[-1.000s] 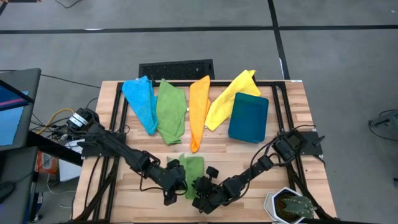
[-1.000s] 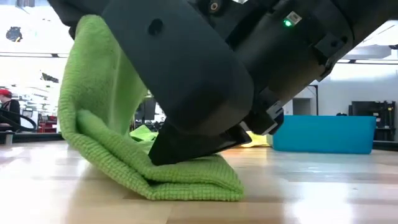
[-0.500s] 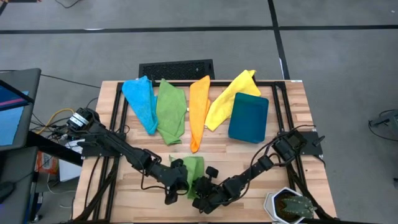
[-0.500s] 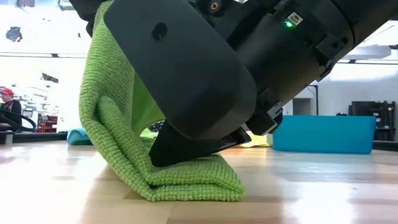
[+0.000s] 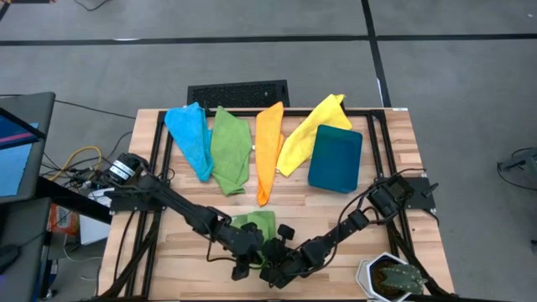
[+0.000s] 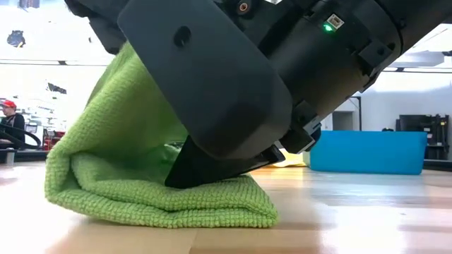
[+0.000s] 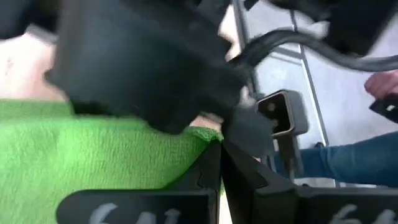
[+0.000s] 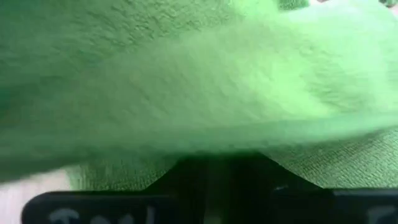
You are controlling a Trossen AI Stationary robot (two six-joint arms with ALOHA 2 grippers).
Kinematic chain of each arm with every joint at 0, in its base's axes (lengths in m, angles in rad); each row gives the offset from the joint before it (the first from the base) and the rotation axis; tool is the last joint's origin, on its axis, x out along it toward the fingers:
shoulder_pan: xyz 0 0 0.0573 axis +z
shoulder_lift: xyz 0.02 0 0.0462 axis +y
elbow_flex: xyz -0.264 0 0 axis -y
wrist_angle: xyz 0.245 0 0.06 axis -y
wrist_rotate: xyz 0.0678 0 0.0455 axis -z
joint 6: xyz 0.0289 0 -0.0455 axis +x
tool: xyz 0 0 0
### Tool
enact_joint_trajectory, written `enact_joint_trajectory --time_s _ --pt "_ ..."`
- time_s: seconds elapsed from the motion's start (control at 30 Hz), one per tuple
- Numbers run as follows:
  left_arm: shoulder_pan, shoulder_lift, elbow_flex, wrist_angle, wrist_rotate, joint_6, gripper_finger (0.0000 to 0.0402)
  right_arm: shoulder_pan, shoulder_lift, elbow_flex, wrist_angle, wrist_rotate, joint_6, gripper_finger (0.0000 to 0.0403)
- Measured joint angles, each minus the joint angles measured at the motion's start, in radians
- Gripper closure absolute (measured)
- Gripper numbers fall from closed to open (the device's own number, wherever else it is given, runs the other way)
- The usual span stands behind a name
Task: Fold microfiber towels
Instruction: Fold the bottom green microfiber cloth
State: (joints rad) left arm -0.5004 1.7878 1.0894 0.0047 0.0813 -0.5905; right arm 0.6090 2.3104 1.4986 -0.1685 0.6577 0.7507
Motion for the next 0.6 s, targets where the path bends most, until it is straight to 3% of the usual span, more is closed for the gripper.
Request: enact_joint_trajectory --time_s 0.3,0.6 --pt "-0.001 0.013 0.002 0.027 -0.037 -0.007 0.0401 -0.002 0.0 0.0 0.003 -0.002 -0.002 0.0305" --pt "-0.001 0.066 0.001 0.042 -0.012 -0.037 0.0401 0.0 0.002 -0.001 0.026 -0.006 -0.029 0.0305"
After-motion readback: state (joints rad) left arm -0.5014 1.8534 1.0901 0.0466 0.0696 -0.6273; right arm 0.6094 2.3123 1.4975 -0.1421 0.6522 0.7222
